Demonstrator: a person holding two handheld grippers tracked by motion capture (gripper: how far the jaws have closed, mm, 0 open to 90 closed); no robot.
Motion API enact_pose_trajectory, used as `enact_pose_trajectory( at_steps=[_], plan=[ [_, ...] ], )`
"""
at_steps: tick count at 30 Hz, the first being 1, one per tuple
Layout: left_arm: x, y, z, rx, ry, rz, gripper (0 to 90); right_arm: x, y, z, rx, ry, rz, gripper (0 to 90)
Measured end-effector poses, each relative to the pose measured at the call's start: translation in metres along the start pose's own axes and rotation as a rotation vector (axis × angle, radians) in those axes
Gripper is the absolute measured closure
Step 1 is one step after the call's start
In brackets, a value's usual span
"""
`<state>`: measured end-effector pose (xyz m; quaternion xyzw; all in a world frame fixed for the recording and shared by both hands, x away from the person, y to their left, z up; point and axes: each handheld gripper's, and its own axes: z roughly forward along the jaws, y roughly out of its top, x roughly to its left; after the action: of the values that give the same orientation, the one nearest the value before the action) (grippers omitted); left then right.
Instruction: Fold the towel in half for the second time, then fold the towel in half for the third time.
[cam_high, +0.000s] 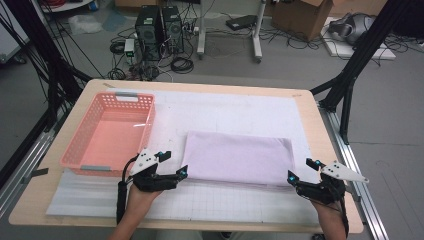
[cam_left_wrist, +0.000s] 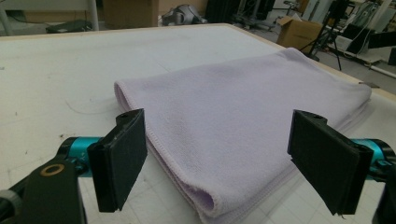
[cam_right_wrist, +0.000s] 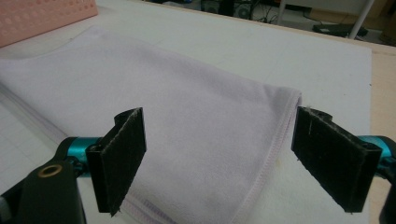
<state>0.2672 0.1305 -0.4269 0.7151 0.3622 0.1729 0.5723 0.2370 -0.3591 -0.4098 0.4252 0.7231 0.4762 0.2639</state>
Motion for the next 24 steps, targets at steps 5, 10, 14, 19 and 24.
enact_pose_trajectory(
  at_steps=[5,10,14,19,24],
  plan=[
    [0.001,-0.001,0.000,0.005,0.022,-0.006,21.1,-0.002,-0.002,-0.001,-0.001,-0.006,0.010,16.7],
    [0.000,0.001,0.004,-0.014,0.030,-0.017,13.3,-0.002,-0.001,0.001,0.006,0.003,0.012,16.7],
    [0.001,-0.002,0.007,0.012,0.034,-0.016,13.4,-0.001,-0.003,0.004,0.016,0.010,0.009,16.7],
    [0.003,-0.006,0.010,0.043,0.041,-0.028,13.7,-0.001,0.000,0.011,0.015,0.020,0.008,16.8],
    [0.006,-0.004,0.015,0.114,0.075,-0.020,15.7,0.005,0.000,0.017,0.033,0.049,-0.002,16.8]
  ],
)
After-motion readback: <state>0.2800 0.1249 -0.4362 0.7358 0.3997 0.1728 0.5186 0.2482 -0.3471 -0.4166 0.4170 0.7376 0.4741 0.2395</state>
